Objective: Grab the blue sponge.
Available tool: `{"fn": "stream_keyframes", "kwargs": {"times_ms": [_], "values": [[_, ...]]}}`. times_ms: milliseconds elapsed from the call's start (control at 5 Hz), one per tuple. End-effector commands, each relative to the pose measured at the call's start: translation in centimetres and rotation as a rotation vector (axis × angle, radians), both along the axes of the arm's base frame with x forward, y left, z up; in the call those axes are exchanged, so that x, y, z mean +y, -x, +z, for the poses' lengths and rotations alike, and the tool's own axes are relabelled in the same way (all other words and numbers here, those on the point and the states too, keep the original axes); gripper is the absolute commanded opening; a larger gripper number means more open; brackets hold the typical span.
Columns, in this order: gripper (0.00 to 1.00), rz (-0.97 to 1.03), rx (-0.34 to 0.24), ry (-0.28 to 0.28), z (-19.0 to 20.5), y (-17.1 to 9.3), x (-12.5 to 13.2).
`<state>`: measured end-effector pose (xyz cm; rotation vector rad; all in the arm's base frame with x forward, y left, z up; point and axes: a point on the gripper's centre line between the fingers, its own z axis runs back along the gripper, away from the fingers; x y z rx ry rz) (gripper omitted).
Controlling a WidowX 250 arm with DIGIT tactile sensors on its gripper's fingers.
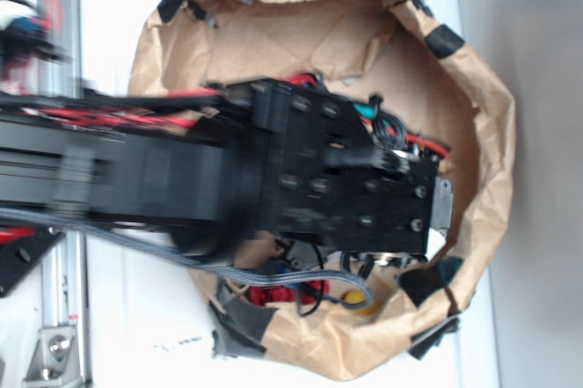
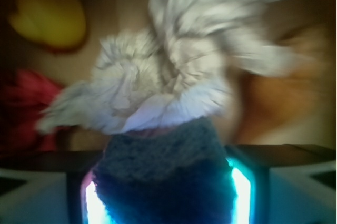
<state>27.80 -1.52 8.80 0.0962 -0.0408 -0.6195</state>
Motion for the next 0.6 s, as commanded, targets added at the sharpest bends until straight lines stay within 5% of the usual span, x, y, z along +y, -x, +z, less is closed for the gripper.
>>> {"fn": "stream_keyframes", "kwargs": {"times_ms": [0, 200, 400], "values": [[0.00, 0.312, -0.153, 0.064, 9.2, 0.2, 2.9], [0.00, 0.369, -0.067, 0.036, 9.1, 0.4, 3.1], [0.00, 0.387, -0.064, 0.078, 9.2, 1.5, 2.4]]}}
